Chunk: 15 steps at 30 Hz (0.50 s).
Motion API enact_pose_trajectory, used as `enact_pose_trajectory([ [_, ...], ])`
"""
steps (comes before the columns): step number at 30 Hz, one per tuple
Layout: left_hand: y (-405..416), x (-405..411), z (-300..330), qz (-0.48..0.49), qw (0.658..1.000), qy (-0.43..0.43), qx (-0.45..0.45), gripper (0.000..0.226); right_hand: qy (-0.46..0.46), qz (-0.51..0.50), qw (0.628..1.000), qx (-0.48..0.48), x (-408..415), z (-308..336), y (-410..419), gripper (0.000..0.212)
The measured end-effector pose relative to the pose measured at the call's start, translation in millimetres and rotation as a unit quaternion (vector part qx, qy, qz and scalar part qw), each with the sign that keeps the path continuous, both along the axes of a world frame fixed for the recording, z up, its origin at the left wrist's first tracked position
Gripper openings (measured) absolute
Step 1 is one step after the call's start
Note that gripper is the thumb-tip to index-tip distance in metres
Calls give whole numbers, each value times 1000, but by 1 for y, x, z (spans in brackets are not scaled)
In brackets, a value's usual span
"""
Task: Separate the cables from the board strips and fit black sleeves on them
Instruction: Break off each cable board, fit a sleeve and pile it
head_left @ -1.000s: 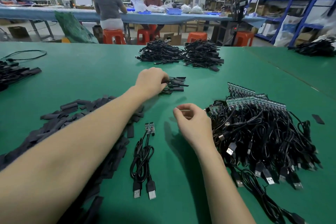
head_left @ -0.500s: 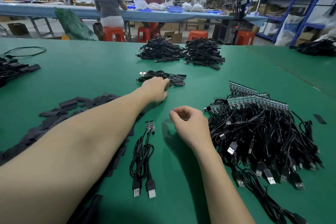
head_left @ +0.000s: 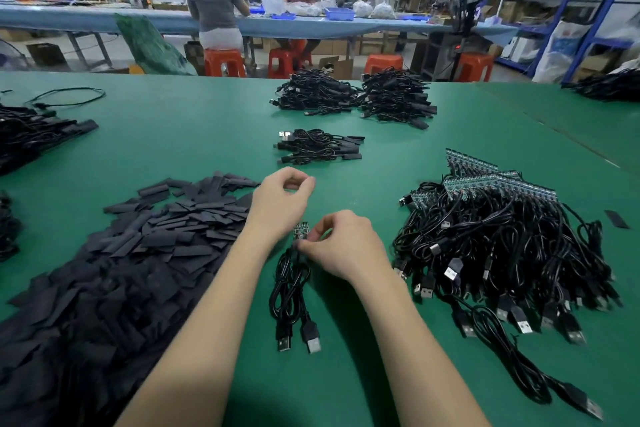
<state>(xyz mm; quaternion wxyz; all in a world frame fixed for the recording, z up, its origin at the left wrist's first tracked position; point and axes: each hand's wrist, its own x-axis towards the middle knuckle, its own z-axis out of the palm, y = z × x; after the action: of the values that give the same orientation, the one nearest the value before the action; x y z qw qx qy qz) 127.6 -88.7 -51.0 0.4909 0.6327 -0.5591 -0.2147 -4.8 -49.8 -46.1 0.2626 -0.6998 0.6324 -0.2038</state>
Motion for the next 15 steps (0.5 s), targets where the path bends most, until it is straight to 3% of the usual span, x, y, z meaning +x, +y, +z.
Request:
enact_pose_trajectory([
  [4, 9, 1, 8, -16, 1000, 5, -3, 8, -9, 2, 1000, 20, 6, 5, 1, 13],
  [7, 10, 2, 11, -21, 1000, -7, 7, 7, -147, -14, 988, 37, -5, 7, -3, 14],
  [9, 9, 2, 10, -32, 998, -6, 52, 9, -276, -37, 960, 34, -17, 9, -8, 16],
  [12, 12, -1, 12, -97, 974, 169, 114, 11, -423, -56, 903, 54, -35, 12, -14, 26],
  [15, 17, -5, 17, -145, 939, 290, 113, 12, -455, -26, 886, 84, -47, 14, -15, 32],
])
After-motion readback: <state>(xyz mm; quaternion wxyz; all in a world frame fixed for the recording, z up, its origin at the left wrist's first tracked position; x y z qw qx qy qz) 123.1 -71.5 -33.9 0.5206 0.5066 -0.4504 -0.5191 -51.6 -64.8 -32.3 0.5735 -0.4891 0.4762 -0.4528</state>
